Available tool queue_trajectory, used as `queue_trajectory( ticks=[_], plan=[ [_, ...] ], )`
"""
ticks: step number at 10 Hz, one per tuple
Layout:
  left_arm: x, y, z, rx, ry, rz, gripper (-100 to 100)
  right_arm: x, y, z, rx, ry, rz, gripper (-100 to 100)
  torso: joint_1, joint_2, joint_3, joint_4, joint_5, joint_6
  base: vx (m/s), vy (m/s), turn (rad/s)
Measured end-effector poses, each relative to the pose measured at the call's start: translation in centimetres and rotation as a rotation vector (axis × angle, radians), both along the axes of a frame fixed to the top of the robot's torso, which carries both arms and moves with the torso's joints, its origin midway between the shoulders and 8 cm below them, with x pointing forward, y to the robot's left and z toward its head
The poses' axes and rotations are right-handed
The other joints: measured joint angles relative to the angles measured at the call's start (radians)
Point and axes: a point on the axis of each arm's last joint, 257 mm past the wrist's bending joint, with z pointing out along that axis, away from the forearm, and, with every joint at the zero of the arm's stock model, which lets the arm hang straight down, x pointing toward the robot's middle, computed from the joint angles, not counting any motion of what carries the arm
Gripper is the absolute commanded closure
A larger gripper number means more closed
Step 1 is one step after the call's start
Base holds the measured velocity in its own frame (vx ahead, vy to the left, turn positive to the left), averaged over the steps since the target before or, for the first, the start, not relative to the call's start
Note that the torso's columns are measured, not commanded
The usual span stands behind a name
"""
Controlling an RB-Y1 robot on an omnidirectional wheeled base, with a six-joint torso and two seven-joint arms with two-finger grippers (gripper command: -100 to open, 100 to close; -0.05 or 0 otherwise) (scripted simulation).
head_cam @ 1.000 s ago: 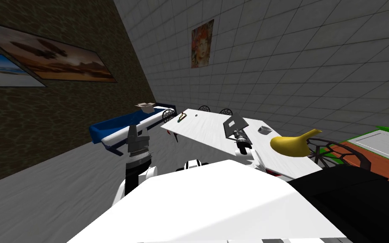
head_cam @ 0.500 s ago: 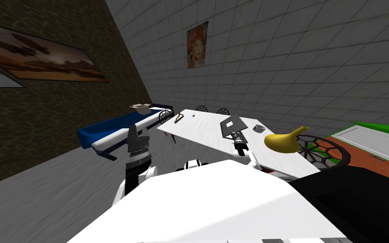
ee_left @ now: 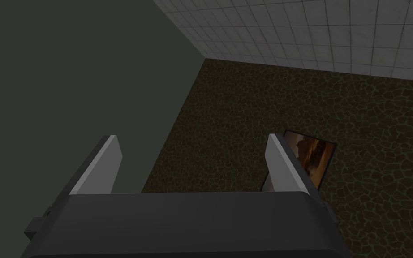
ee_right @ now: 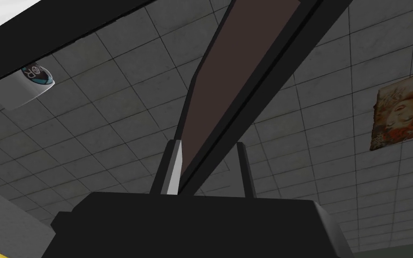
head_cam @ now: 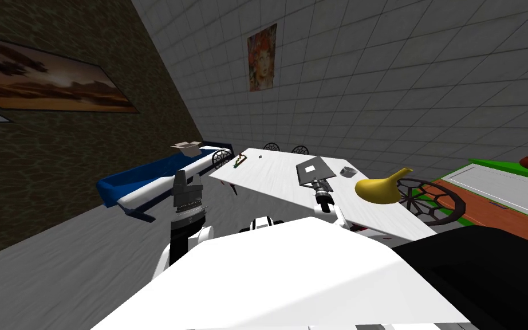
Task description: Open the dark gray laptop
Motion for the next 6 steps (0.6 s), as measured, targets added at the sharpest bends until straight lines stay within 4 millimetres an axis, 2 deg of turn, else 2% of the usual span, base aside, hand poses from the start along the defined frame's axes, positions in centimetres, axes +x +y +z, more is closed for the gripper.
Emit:
queue_trajectory(
  ticks=[5,6],
  plan=[
    [0.0,0.0,0.0,0.0,0.0,0.0,0,0.7,-0.4,-1.7,0.09,-0.048,0.018,100,0.001,-0.003,-0.001,-0.001,-0.001,-0.003,-0.002,0.003,-0.016],
    [0.0,0.0,0.0,0.0,0.0,0.0,0,0.6,-0.4,-2.0,0.103,-0.053,0.021,-100,0.001,-0.002,-0.001,-0.001,-0.002,-0.003,-0.052,0.002,0.059]
  ],
)
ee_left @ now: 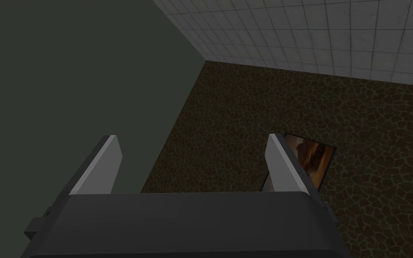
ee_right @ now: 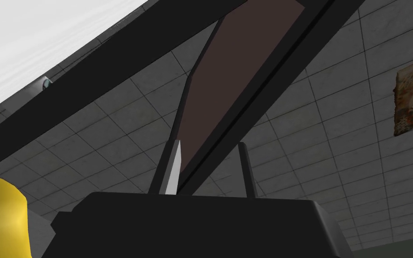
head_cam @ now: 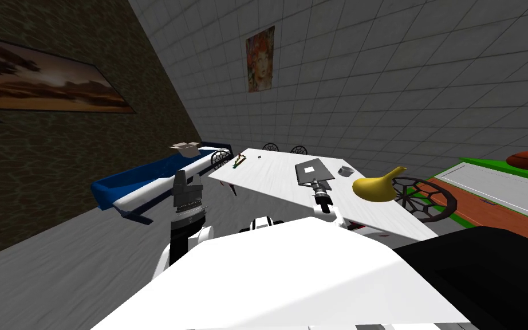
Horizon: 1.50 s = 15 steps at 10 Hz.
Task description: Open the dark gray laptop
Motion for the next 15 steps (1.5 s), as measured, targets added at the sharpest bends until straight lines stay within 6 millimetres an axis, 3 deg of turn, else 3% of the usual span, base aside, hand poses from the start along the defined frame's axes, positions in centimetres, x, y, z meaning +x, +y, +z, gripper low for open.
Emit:
queue_trajectory(
  ticks=[9,10,15],
  plan=[
    [0.0,0.0,0.0,0.0,0.0,0.0,0,3.1,-3.0,5.2,-0.007,0.002,-0.052,-100,0.002,0.01,0.005,0.007,0.008,0.008,-0.06,0.009,0.047],
    [0.0,0.0,0.0,0.0,0.0,0.0,0,3.1,-3.1,5.2,-0.005,0.003,-0.054,0,0.001,0.009,0.004,0.007,0.007,0.008,-0.006,0.002,-0.002],
    [0.0,0.0,0.0,0.0,0.0,0.0,0,2.9,-3.1,4.7,0.002,0.01,-0.056,0,0.001,0.01,0.005,0.007,0.008,0.008,0.0,0.0,0.0]
  ],
)
